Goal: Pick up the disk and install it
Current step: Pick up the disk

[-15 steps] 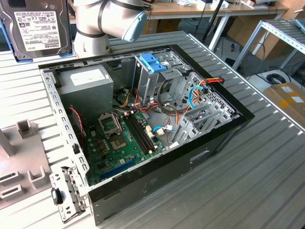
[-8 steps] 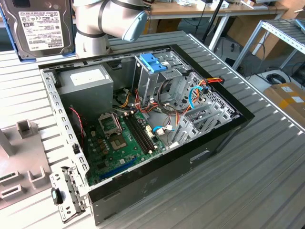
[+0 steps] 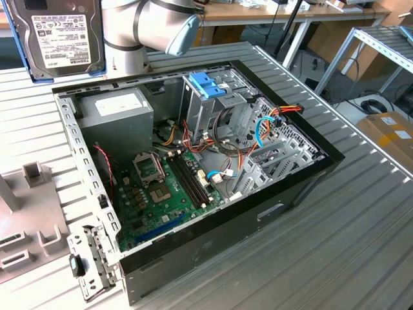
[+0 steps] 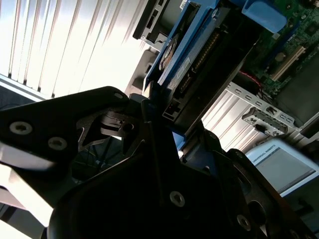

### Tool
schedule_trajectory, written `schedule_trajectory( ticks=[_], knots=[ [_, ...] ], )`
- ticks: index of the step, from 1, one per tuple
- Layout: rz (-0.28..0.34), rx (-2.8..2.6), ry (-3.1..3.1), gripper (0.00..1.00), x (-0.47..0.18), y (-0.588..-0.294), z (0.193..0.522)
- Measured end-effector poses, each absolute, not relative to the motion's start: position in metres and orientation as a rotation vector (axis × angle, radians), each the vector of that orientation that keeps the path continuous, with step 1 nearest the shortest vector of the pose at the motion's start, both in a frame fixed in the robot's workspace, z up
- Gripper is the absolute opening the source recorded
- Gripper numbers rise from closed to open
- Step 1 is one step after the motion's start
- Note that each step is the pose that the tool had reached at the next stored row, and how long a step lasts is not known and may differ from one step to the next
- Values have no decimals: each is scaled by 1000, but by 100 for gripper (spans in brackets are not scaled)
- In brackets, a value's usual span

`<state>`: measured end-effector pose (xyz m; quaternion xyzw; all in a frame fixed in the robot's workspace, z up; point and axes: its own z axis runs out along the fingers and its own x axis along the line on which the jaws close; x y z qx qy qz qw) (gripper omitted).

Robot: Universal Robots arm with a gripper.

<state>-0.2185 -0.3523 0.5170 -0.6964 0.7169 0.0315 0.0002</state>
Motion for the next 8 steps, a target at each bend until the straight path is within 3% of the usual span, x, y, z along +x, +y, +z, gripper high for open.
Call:
schedule_trajectory(
  ticks=[8],
  knots=[
    [99, -2188, 2252, 37, -212, -352, 517]
  ],
)
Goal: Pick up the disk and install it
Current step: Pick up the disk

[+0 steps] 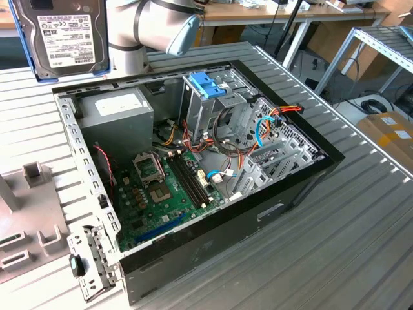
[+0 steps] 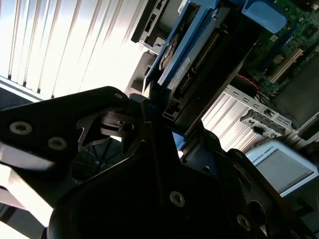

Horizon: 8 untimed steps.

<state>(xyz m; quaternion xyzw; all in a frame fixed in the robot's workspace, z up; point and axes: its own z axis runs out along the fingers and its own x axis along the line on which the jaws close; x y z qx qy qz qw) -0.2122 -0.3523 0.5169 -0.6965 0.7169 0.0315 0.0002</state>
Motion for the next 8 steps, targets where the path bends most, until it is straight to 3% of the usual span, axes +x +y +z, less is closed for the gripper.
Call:
schedule_trajectory(
  ticks=[8],
  knots=[
    [99, -2188, 2252, 37, -207, -352, 517]
  ],
)
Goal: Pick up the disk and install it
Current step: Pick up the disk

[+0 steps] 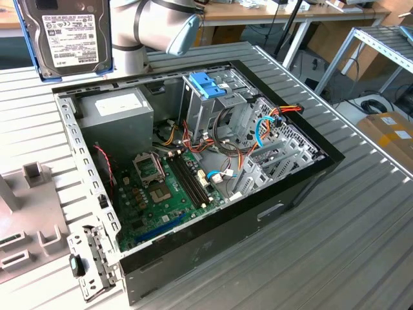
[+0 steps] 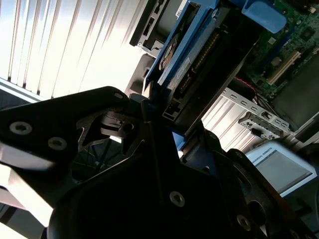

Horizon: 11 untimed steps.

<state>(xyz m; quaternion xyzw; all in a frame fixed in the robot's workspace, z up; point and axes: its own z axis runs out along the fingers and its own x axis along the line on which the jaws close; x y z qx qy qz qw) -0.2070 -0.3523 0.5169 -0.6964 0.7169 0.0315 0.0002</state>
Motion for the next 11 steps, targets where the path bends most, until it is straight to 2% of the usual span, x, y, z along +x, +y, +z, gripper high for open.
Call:
schedule_trajectory(
  ticks=[11],
  knots=[
    [99, -2188, 2252, 37, -198, -352, 517]
  ],
)
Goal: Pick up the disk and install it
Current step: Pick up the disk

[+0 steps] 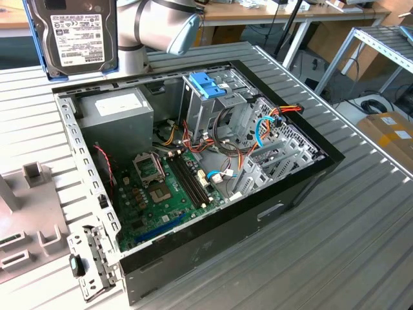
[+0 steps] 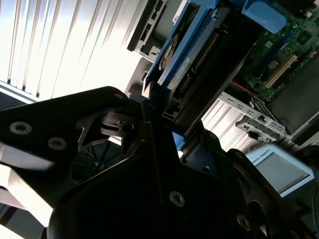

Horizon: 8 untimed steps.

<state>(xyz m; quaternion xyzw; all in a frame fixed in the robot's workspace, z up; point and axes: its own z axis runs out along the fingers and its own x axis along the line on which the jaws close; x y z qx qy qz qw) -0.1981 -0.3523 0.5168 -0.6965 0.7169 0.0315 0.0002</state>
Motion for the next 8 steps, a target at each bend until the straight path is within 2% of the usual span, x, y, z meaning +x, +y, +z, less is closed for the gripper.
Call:
schedule_trajectory(
  ticks=[8],
  knots=[
    [99, -2188, 2252, 37, -192, -352, 517]
  ],
)
